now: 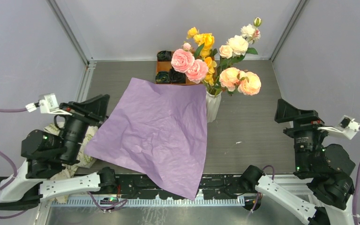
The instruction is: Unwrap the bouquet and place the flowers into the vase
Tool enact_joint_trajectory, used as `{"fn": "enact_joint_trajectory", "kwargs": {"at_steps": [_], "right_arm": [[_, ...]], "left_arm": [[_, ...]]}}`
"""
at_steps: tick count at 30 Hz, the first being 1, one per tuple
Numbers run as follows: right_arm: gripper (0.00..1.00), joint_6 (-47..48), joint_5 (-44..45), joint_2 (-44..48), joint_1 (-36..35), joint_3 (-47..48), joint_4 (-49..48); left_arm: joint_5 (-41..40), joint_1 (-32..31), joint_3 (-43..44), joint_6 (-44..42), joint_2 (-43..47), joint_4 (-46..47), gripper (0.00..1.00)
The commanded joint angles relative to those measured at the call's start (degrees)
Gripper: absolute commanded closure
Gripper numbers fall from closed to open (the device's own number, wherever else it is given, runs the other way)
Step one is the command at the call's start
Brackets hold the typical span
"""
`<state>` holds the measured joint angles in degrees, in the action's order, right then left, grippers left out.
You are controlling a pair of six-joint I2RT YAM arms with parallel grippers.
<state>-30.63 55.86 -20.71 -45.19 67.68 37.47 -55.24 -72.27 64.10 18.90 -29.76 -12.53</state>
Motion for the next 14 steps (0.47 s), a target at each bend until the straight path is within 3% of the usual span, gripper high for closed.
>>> {"fn": "enact_joint_trajectory", "kwargs": {"at_steps": [1,14], "right_arm": [[0.01,-3.2,0.7,3.3,0.0,0.3,0.2],[0.01,-9.6,2.9,0.0,0.0,2.6,6.7]], "left_arm": [[-9.3,0.0,0.1,5.3,4.7,-10.4,0.68],[-13.4,-0.1,1.0,8.2,7.9,-18.1,0.69]]}}
